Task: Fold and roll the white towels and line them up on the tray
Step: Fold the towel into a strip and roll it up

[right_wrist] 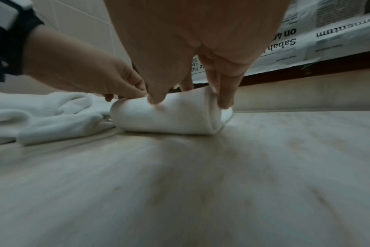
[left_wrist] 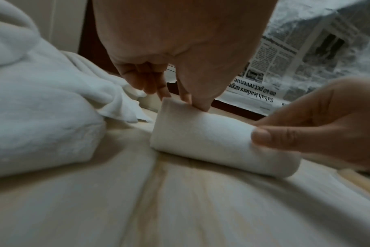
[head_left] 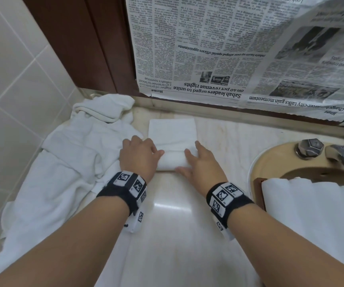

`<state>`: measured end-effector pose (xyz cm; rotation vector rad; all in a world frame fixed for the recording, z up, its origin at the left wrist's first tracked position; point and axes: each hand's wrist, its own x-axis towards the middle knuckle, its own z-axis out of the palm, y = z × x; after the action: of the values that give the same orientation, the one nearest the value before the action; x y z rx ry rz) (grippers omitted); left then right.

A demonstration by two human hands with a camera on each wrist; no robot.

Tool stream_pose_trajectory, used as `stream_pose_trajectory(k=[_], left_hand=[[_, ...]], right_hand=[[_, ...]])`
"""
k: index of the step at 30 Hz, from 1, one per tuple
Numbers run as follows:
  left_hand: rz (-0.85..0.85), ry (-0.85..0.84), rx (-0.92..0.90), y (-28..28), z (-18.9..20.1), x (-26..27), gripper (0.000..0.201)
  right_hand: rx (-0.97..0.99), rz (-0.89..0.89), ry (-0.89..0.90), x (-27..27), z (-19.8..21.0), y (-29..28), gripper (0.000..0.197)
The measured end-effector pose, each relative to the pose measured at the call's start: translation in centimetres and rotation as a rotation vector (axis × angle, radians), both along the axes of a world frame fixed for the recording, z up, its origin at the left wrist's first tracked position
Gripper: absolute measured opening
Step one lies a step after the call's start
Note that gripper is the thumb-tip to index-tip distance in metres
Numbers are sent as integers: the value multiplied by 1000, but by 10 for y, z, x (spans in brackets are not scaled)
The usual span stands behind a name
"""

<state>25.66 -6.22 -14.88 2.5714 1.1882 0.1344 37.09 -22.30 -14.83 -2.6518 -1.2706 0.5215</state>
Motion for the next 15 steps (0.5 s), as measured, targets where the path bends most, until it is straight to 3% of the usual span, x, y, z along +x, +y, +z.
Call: stream_pose_trajectory(k=[2, 7, 9, 12, 15], left_hand=[[-43, 40, 82, -1, 0, 5, 39], [-165, 52, 107, -11, -5, -13, 68], [-233, 52, 108, -18, -6, -29, 75], [-326, 81, 41, -33, -10, -53, 80], [-351, 42, -119, -46, -13, -80, 76]], right_hand=[[-80, 41, -94, 4, -3, 2, 73], [-130, 129, -156, 23, 13, 18, 48], [-209, 198, -152, 28, 26, 21, 49], [-348, 283, -31, 26, 41, 12, 60], [-393, 274, 201, 21, 43, -8, 54]])
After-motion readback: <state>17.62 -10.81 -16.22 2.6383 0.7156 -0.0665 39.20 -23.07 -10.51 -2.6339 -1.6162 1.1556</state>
